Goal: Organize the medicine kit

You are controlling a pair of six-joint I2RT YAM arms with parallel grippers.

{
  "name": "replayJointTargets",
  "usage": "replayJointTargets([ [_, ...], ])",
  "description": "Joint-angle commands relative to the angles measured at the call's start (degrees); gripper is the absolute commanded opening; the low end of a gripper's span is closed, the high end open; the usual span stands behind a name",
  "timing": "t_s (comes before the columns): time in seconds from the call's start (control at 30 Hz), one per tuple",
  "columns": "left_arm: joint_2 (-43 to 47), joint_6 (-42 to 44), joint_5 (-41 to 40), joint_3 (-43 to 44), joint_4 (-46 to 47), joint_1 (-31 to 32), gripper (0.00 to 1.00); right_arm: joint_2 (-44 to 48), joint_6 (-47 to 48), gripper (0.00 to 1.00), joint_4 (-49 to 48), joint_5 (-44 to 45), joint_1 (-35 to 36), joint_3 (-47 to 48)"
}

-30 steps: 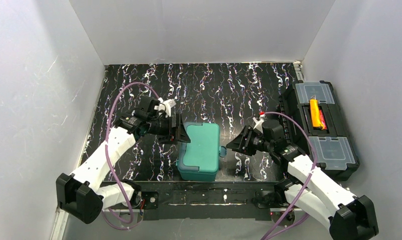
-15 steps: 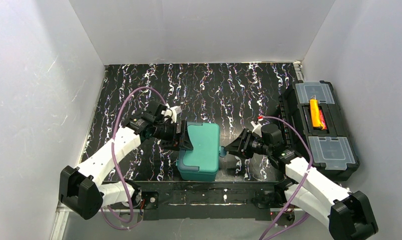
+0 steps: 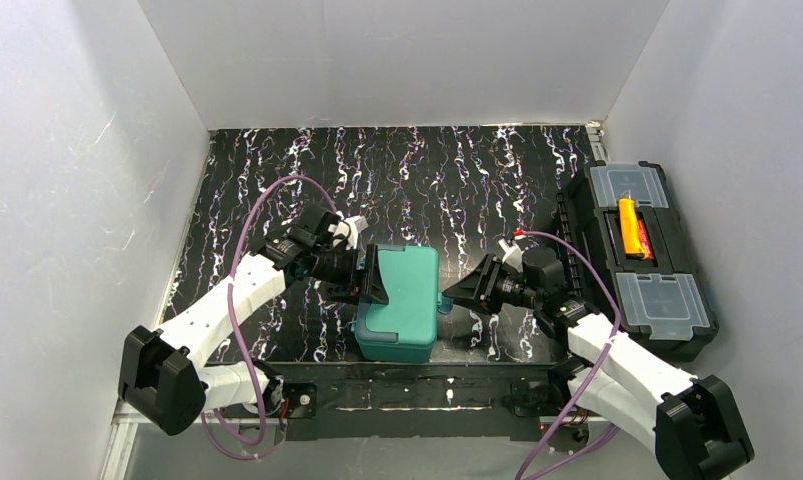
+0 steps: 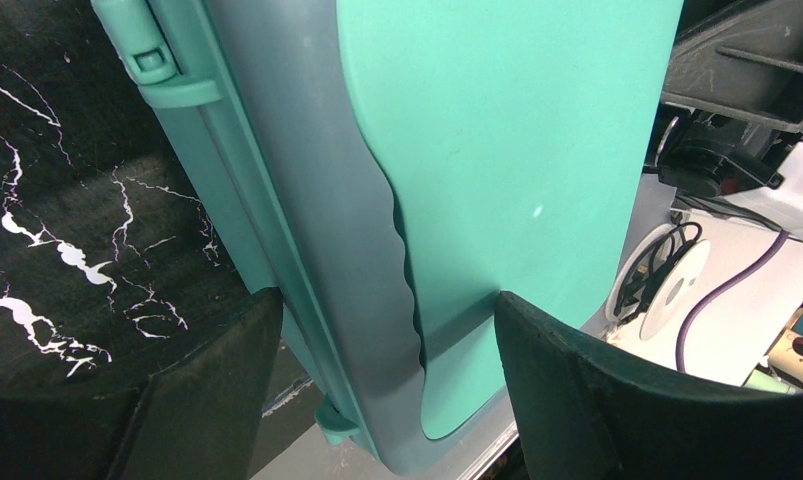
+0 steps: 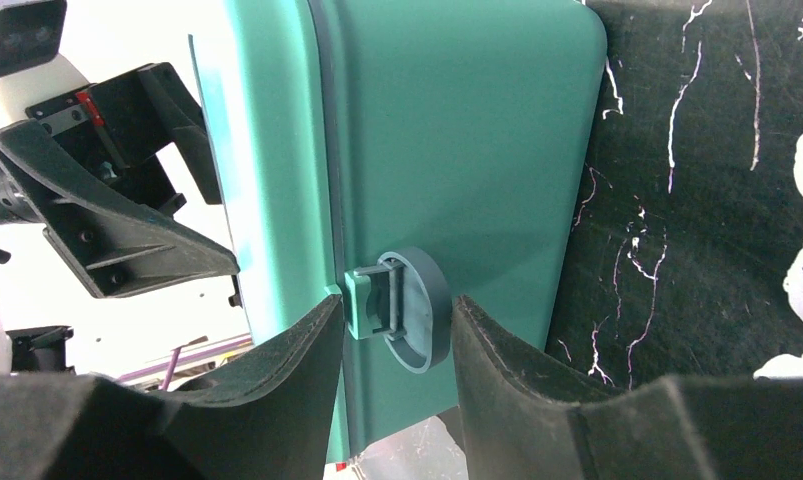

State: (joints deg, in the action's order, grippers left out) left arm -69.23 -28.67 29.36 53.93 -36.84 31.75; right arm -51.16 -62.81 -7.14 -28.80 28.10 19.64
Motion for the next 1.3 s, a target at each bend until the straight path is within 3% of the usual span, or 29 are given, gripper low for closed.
replayJointTargets([
  [0.0,-0.11,-0.07,0.17,-0.39,0.53,0.51,0.76,-0.17,-1.46,0.5,-4.47,-1.55,-0.15,-0.73],
  [0.3,-0.45,-0.07,0.22,-0.66,0.97,0.57,0.76,2.27,-2.35,0.48,-4.8,-1.41,-0.15,-0.85],
  [0.87,-0.37,0.01,0.25,-1.37,1.39,0.6,0.76,1.02,-1.69,0.33,-3.24,-1.41,-0.15,-0.75],
  [1.1,-0.64,0.01,0.22,-1.29,1.59,0.6,0.76,1.21,-1.51,0.2,-2.55,-2.01,-0.14,0.06],
  [1.27,-0.67,0.19,0.1,-1.44,1.72,0.6,0.76,1.3,0.65,0.03,1.35,-2.14,-0.15,2.46],
])
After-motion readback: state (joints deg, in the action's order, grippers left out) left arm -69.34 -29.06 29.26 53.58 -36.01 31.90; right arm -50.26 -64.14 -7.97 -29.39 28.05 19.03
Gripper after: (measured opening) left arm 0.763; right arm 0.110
